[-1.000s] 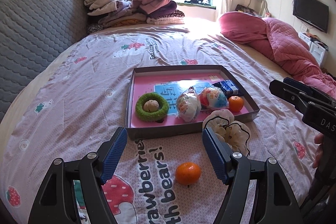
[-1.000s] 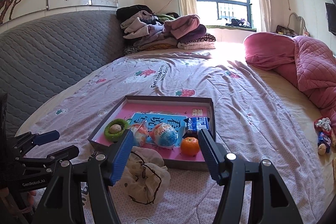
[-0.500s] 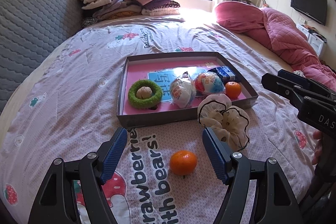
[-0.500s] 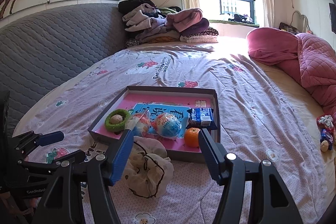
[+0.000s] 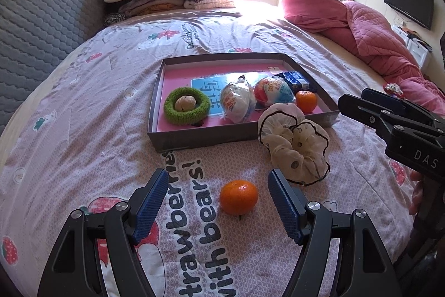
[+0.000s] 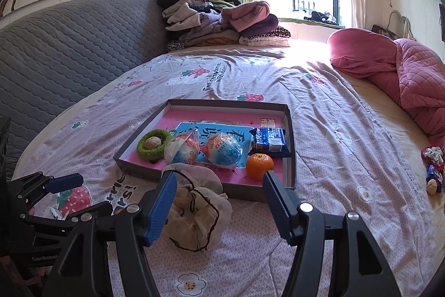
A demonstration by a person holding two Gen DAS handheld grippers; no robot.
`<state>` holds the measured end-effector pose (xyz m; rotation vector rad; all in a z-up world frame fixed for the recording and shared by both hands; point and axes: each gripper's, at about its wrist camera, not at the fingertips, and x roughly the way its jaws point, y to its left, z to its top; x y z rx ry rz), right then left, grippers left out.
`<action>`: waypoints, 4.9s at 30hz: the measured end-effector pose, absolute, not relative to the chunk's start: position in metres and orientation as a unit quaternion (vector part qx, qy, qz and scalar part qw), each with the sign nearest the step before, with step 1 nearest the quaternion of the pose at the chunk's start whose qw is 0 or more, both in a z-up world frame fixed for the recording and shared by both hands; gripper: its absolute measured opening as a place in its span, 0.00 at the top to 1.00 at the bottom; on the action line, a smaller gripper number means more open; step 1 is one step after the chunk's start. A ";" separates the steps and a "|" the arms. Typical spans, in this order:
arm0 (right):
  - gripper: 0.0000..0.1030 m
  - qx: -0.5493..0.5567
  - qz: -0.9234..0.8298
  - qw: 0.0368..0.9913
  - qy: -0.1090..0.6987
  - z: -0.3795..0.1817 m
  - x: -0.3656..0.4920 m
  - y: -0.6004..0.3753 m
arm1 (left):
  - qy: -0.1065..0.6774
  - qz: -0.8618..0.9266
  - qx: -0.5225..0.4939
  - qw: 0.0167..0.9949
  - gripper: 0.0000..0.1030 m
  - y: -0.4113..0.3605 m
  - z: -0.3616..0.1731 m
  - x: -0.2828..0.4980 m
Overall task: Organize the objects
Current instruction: 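Move the left gripper to the orange while the right approaches the white cloth bag, then close the left gripper on the orange while the right grasps the white cloth bag, then lift and carry the orange with the left gripper while the right carries the bag over the tray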
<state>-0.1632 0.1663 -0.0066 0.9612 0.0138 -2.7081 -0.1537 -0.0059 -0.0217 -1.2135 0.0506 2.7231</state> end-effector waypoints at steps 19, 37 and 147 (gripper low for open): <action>0.38 0.366 -0.922 0.131 0.011 -0.027 -0.167 0.162 | 0.028 0.895 -0.437 0.087 0.27 0.004 -0.042 -0.151; 0.38 0.391 -0.911 0.128 0.010 -0.043 -0.174 0.161 | 0.030 0.882 -0.461 0.092 0.27 0.006 -0.056 -0.156; 0.81 0.353 -0.927 0.125 -0.010 -0.056 -0.347 0.175 | -0.006 0.921 -0.384 0.061 0.63 -0.026 -0.052 -0.371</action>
